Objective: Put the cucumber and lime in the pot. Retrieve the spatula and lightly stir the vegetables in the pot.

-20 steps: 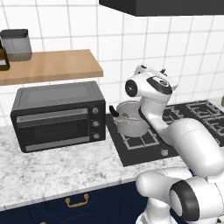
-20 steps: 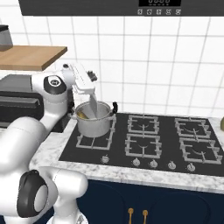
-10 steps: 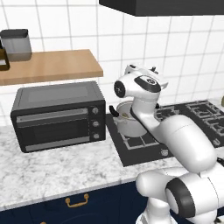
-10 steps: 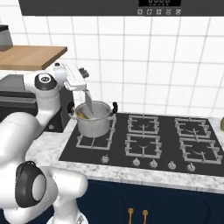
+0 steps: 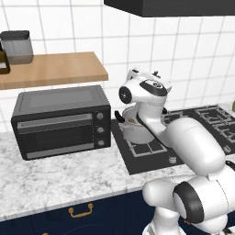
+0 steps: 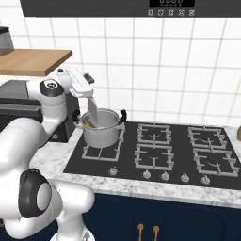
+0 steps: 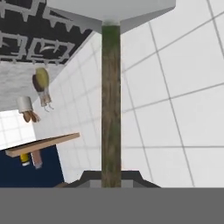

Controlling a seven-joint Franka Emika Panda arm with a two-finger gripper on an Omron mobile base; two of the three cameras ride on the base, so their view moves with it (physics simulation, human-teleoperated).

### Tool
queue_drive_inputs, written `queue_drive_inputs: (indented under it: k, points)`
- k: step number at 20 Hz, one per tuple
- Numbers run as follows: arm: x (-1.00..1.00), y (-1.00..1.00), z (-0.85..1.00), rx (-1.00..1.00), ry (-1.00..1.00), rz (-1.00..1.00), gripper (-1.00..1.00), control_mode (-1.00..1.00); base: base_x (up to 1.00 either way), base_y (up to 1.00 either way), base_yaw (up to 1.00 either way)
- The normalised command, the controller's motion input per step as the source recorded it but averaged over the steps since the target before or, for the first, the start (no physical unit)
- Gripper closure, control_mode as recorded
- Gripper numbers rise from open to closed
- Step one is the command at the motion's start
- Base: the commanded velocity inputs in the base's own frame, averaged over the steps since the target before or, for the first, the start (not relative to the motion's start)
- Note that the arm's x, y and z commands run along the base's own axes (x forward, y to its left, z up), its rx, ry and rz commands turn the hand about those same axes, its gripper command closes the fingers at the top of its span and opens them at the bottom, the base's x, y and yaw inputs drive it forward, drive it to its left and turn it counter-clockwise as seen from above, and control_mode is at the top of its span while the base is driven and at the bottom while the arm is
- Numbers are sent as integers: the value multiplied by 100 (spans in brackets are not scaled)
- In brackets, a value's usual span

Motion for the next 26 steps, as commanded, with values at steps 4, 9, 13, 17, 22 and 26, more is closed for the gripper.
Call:
queue_drive_inputs:
  k: [4, 9, 13, 17, 22, 26]
  points:
    - [0, 0, -10, 0, 0, 10, 100, -100, 0, 0, 0]
    - [0, 3, -19, 0, 0, 8, 100, -100, 0, 0, 0]
    - [0, 7, -24, 0, 1, 6, 100, -100, 0, 0, 0]
    - [0, 6, -28, 0, 1, 7, 100, -100, 0, 0, 0]
    - [0, 0, -3, 0, 0, 4, 100, -100, 0, 0, 0]
    - [23, 1, 2, 0, 0, 0, 100, -100, 0, 0, 0]
